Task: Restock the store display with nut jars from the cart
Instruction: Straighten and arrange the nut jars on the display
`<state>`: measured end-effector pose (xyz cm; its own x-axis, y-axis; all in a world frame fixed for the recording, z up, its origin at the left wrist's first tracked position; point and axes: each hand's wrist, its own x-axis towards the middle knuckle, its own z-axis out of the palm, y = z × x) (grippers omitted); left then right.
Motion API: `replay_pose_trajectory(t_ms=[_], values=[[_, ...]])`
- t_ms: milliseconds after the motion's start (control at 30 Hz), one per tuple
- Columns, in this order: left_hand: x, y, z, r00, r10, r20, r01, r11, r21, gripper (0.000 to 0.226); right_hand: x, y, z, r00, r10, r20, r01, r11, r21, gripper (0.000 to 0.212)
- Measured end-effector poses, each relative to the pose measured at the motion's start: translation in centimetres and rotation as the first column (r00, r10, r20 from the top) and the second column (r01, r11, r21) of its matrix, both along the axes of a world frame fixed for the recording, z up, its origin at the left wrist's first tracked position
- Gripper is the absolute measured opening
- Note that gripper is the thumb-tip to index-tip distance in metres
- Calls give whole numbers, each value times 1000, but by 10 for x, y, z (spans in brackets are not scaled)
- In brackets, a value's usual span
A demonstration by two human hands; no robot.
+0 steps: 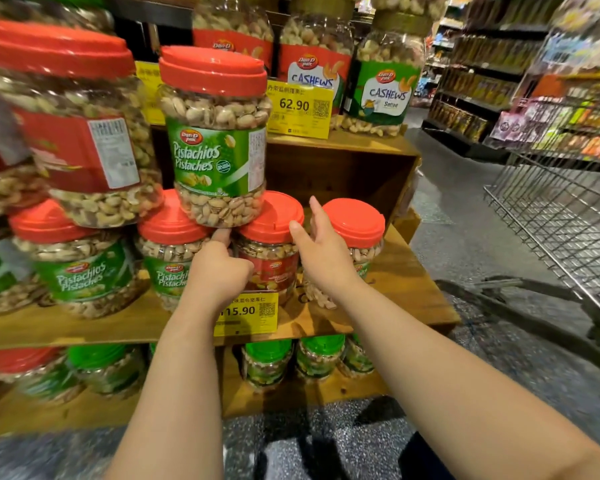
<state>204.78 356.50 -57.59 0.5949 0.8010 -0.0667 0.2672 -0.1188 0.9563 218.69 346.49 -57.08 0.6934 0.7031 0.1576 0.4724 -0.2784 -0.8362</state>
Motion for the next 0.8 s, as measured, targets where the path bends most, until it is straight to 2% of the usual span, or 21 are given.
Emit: replay_pose_trajectory(t_ms=[133, 233, 367, 567, 700, 800], values=[[-1, -8, 6, 996, -74, 45, 76, 996, -45, 89, 5, 12, 13, 983, 70, 170, -37, 981, -192, 71], [-1, -10, 6, 993, -89, 80, 96, 992, -79, 82, 8, 10, 16, 957, 114, 267, -38, 961, -274, 81], [-1, -9, 3, 988, -95, 126, 112, 985, -133, 78, 7, 9, 17, 909, 119, 399, 12, 950, -311, 89], [3, -3, -11, 968, -94, 233, 140, 972, -191, 83, 4, 4, 25, 839, 112, 532, 121, 916, -383, 85], [7, 2, -24, 960, -146, 241, 176, 979, -108, 79, 11, 4, 43, 817, 182, 547, 112, 881, -460, 78], [12, 6, -34, 980, -116, 159, 115, 993, 14, 100, 16, 7, 51, 833, 224, 505, 55, 875, -480, 74]])
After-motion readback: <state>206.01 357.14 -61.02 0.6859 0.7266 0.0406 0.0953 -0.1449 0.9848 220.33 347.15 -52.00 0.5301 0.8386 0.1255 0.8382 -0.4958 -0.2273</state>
